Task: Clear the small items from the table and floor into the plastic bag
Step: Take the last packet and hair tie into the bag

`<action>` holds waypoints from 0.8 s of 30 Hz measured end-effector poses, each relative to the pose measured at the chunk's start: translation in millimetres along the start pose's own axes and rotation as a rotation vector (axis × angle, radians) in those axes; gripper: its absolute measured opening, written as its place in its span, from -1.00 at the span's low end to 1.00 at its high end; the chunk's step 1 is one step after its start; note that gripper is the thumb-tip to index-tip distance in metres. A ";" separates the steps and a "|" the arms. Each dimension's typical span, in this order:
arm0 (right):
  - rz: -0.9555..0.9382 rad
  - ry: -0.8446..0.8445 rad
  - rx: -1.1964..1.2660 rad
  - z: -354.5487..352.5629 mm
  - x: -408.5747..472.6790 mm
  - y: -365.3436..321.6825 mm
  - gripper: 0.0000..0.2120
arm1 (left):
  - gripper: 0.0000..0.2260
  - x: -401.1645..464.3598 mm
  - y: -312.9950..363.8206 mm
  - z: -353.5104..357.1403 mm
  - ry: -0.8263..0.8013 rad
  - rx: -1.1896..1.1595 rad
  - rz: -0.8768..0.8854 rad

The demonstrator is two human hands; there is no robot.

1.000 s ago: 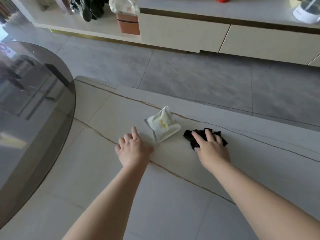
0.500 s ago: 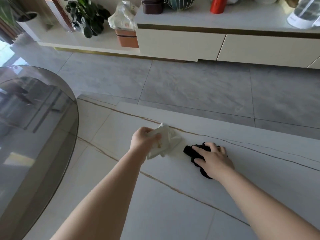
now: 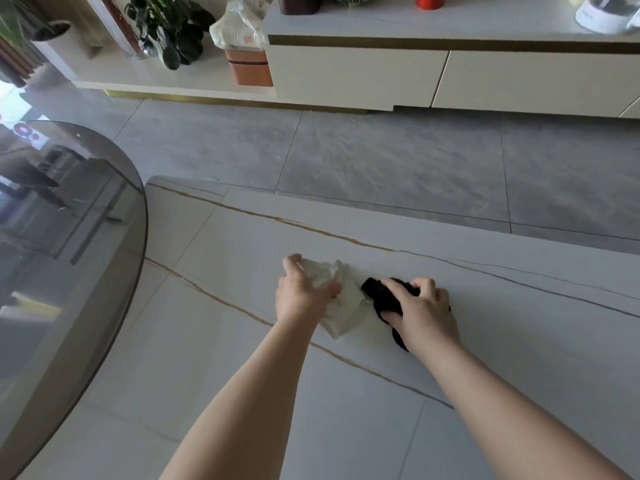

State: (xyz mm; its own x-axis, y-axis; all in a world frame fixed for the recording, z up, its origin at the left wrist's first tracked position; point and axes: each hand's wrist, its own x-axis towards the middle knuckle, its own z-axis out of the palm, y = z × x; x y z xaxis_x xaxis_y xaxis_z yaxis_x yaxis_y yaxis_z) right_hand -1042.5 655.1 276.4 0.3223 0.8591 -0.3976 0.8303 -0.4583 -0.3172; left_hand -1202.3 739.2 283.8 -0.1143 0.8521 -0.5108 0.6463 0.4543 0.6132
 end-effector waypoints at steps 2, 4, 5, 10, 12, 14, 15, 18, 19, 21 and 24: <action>0.017 0.023 -0.035 7.1 -21.6 -2.3 -0.56 | -0.24 -22.8 -8.9 -0.4 -0.030 -0.109 -0.087; 0.045 -0.021 -0.001 11.2 -39.0 0.2 -0.57 | -0.52 -46.9 -17.1 -1.5 -0.068 -0.220 -0.165; 0.062 -0.061 0.053 11.3 -46.8 3.5 -0.57 | -0.65 -59.6 -21.1 -2.4 -0.095 -0.283 -0.204; 0.189 -0.208 0.585 -11.9 -99.2 21.2 -0.57 | -0.78 -127.3 -31.7 -24.2 -0.141 -0.606 -0.339; 0.209 -0.269 0.700 -33.4 -125.7 19.5 -0.61 | -0.77 -158.4 -29.1 -41.2 -0.123 -0.715 -0.397; 0.195 -0.335 0.767 -59.6 -152.1 11.5 -0.68 | -0.76 -191.5 -23.9 -60.7 -0.115 -0.775 -0.437; 0.184 -0.362 0.786 -72.6 -166.2 4.9 -0.72 | -0.76 -208.8 -20.7 -71.5 -0.106 -0.793 -0.452; 0.145 -0.427 0.801 -110.7 -214.1 -20.3 -0.76 | -0.75 -264.8 -11.2 -108.5 -0.047 -0.882 -0.460; 0.139 -0.453 0.807 -122.2 -231.5 -29.1 -0.74 | -0.75 -284.5 -9.0 -122.2 -0.026 -0.911 -0.454; 0.129 -0.506 0.844 -143.9 -267.7 -46.1 -0.76 | -0.76 -326.2 -5.8 -151.1 0.007 -0.975 -0.442; 0.075 -0.578 0.885 -174.1 -318.9 -70.3 -0.82 | -0.79 -387.3 -4.9 -194.2 0.067 -1.080 -0.418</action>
State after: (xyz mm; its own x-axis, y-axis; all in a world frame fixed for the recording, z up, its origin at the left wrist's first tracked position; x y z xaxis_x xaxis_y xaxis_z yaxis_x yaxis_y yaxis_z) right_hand -1124.5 453.0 575.4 -0.0989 0.6893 -0.7177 0.1151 -0.7084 -0.6963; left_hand -1307.6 457.5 595.6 -0.2273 0.5805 -0.7819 -0.4283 0.6614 0.6157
